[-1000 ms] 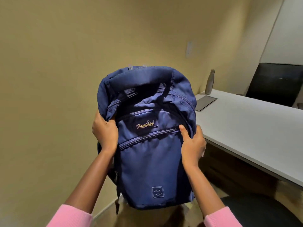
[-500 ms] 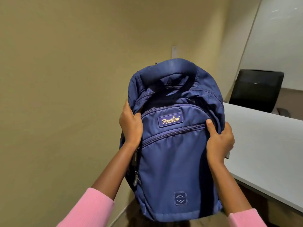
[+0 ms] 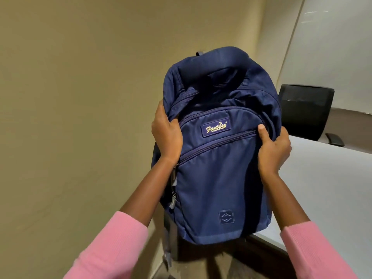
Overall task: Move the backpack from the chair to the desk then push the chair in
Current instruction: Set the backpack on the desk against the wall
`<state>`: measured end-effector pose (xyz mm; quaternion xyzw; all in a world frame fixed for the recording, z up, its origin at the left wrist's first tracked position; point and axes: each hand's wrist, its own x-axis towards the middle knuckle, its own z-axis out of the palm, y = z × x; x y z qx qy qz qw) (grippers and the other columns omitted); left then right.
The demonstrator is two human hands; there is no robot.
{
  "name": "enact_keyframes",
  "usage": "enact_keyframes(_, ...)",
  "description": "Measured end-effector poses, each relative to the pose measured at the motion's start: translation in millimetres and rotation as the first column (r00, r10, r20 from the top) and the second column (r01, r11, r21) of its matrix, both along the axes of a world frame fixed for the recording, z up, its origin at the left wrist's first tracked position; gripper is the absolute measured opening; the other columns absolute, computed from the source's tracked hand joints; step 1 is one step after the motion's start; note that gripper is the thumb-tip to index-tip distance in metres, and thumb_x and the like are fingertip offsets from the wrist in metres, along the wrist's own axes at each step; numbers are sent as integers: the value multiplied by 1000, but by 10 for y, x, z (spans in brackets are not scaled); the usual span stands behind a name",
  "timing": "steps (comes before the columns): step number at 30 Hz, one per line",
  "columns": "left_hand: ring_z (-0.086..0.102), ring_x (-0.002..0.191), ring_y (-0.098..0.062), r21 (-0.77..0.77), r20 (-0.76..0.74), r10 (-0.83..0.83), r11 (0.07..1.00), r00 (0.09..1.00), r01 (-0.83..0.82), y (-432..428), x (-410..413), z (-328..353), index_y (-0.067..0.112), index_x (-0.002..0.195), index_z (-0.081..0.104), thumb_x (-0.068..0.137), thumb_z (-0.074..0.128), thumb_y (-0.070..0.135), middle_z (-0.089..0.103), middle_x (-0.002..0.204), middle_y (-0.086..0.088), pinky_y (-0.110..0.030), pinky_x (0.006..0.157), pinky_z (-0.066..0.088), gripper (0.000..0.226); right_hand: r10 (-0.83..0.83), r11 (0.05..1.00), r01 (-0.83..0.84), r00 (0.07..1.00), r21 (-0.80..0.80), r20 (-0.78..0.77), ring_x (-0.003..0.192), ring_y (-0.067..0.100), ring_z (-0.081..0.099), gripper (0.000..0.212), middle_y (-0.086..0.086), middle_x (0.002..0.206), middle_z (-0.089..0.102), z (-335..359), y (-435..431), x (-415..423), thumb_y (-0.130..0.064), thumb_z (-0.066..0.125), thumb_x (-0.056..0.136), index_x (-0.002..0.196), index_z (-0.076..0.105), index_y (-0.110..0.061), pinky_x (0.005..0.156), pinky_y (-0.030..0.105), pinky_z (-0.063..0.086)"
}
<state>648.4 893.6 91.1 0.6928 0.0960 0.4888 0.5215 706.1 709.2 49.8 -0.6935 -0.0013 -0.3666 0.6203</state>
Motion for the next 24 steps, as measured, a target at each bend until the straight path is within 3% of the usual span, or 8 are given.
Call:
enact_keyframes(2, 56, 112, -30, -9, 8, 4, 1000, 1000, -4, 91, 249, 20, -1, 125, 48, 78, 39, -16, 60, 123, -18, -35, 96, 43, 50, -9, 1000, 9, 1000, -5, -15, 80, 20, 51, 35, 16, 93, 63, 28, 98, 265, -33, 58, 85, 97, 55, -1, 68, 24, 37)
enact_keyframes(5, 56, 113, -30, -2, 13, -12, 1000, 1000, 12, 176, 560, 56, -2, 124, 48, 77, 39, -17, 60, 123, -19, -34, 96, 42, 51, -30, 1000, 30, 999, -5, -25, 82, 20, 51, 35, 21, 101, 65, 56, 213, 635, -33, 58, 86, 98, 54, -1, 68, 21, 35)
enact_keyframes(13, 54, 117, -29, -43, 4, -17, 999, 1000, 18, 312, 1313, -1, -3, 126, 46, 78, 38, -18, 58, 126, -20, -41, 101, 42, 51, 3, 1000, -4, 999, -23, -51, 81, 24, 51, 34, 19, 97, 64, 7, 464, 1632, -32, 58, 86, 96, 52, 0, 61, 18, 29)
enact_keyframes(15, 53, 117, -30, -67, -8, 2, 998, 1000, -3, 341, 1480, -61, -3, 126, 46, 78, 38, -18, 57, 126, -21, -43, 101, 43, 51, 35, 999, -38, 997, -33, -73, 82, 25, 52, 33, 18, 98, 64, -32, 528, 1865, -31, 58, 86, 97, 53, -1, 66, 20, 32)
enact_keyframes(20, 52, 119, -32, -93, -35, 74, 993, 997, -77, 341, 1876, -217, -4, 127, 45, 76, 38, -19, 56, 128, -22, -44, 102, 43, 54, 101, 991, -112, 983, -67, -151, 100, 36, 56, 35, 19, 110, 64, -183, 655, 2424, -33, 57, 86, 104, 53, -4, 89, 45, 42)
enact_keyframes(24, 51, 121, -32, -128, -54, 125, 983, 991, -131, 333, 2118, -349, -3, 128, 44, 78, 39, -18, 54, 130, -22, -46, 103, 41, 53, 204, 972, -222, 960, -79, -194, 104, 32, 56, 37, 15, 115, 63, -319, 753, 2815, -33, 57, 86, 111, 53, -6, 90, 38, 42)
